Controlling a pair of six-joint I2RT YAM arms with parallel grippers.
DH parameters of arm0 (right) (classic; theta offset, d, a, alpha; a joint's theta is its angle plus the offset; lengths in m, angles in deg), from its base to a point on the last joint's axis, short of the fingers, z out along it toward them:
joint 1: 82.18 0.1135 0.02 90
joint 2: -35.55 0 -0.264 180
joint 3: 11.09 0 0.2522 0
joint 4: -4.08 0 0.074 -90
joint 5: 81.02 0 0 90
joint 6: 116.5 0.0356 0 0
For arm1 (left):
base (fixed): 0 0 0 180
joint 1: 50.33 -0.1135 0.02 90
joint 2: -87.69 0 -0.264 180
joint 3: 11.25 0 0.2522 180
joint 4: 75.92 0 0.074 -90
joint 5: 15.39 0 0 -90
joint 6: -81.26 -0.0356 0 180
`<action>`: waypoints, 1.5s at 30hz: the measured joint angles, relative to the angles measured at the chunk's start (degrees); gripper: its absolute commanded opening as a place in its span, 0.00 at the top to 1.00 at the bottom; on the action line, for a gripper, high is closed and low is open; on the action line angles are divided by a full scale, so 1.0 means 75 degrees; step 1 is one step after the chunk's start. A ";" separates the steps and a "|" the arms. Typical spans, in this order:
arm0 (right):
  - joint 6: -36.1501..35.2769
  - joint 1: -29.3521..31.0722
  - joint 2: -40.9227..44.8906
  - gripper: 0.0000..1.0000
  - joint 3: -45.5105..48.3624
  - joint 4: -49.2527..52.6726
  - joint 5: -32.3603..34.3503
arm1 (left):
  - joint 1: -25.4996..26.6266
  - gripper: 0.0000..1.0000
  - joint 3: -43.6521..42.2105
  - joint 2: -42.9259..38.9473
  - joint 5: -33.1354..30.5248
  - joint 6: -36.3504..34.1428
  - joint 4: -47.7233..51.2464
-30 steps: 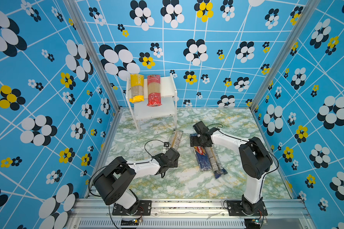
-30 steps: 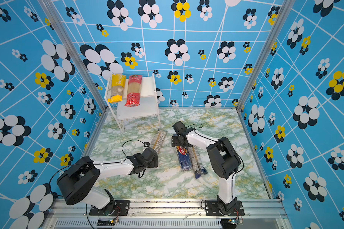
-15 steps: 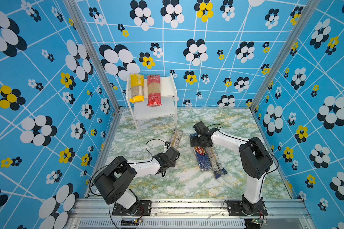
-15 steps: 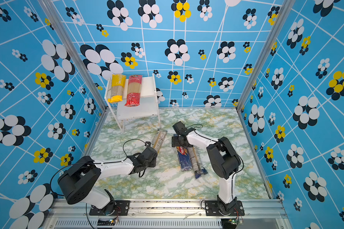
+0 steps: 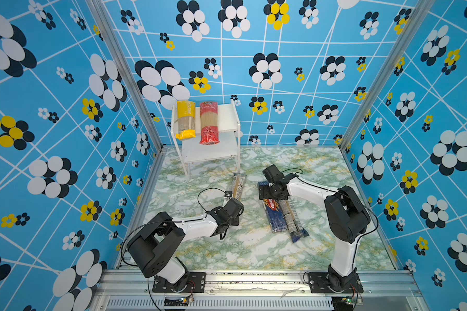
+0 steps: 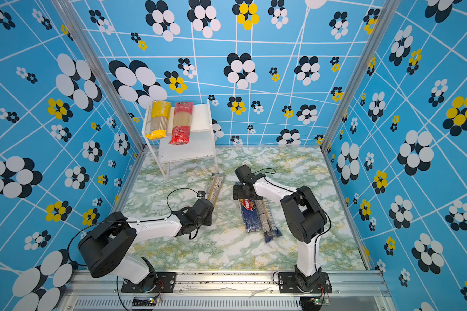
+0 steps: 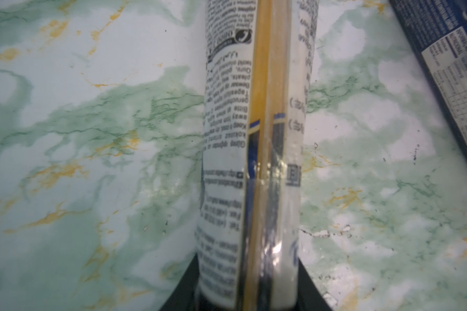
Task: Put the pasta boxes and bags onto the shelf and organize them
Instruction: 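Close the left gripper around the middle of the white-and-blue bag, then lift the white-and-blue bag upright with the left gripper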
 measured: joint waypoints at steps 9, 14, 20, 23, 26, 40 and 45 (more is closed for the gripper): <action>-0.0032 0.0000 0.0000 0.04 0.0000 0.0003 0.0006 | -0.0157 1.00 0.0070 -0.0224 0.0481 0.0029 0.0350; -0.0061 -0.0003 0.0000 0.04 0.0000 0.0009 0.0009 | -0.0256 1.00 0.0070 -0.0784 0.0898 0.0029 0.1075; -0.0114 -0.0003 0.0000 0.04 0.0000 0.0012 0.0009 | -0.0595 1.00 0.0353 -0.1294 0.1609 0.0108 0.1950; -0.0119 -0.0009 0.0044 0.04 0.0041 -0.0006 0.0009 | -0.0740 1.00 0.0364 -0.1600 0.1961 0.0204 0.2224; -0.0146 -0.0032 0.0175 0.04 0.0157 -0.0020 0.0009 | -0.0892 1.00 0.0364 -0.1947 0.2358 0.0318 0.2451; -0.0204 -0.0105 0.0221 0.04 0.0166 -0.0023 0.0012 | -0.1568 1.00 0.0367 -0.3217 0.4453 0.0769 0.2614; -0.0236 -0.0143 0.0221 0.04 0.0166 -0.0023 0.0009 | -0.1751 1.00 0.0405 -0.3596 0.5266 0.0950 0.2611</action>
